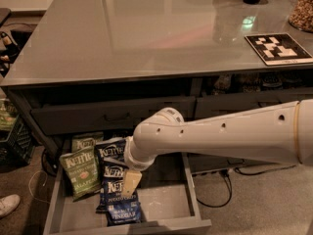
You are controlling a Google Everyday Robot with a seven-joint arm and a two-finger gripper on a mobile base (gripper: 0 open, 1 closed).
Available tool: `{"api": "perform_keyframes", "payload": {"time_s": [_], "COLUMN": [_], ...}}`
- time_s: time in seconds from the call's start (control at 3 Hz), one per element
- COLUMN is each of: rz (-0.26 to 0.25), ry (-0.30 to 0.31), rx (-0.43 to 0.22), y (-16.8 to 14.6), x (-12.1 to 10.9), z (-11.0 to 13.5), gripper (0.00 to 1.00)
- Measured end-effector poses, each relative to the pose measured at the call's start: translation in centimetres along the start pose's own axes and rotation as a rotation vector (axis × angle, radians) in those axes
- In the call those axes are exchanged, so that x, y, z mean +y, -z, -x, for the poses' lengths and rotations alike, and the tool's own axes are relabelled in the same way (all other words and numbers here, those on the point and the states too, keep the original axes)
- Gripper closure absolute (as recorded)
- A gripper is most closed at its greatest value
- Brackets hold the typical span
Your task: Pick green jalapeno chip bag from middle drawer and place on counter
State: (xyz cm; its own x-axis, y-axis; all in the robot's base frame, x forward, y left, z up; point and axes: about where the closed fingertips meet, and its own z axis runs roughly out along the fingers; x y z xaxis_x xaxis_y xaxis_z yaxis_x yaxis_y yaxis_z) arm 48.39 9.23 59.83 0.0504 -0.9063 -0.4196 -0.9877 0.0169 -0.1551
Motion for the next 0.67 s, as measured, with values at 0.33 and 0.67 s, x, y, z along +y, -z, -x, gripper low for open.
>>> {"api": "perform_keyframes", "payload": {"time_s": [0.33,0.67], "rz": [0.004,-0.014], "ry": [0.002,0.039], "rx": [-0.003,-0.017], "y": [-0.3,-2.6], "x": [0.1,-0.4], "z": [0.1,1.9], "gripper": [0.00,0.00]}}
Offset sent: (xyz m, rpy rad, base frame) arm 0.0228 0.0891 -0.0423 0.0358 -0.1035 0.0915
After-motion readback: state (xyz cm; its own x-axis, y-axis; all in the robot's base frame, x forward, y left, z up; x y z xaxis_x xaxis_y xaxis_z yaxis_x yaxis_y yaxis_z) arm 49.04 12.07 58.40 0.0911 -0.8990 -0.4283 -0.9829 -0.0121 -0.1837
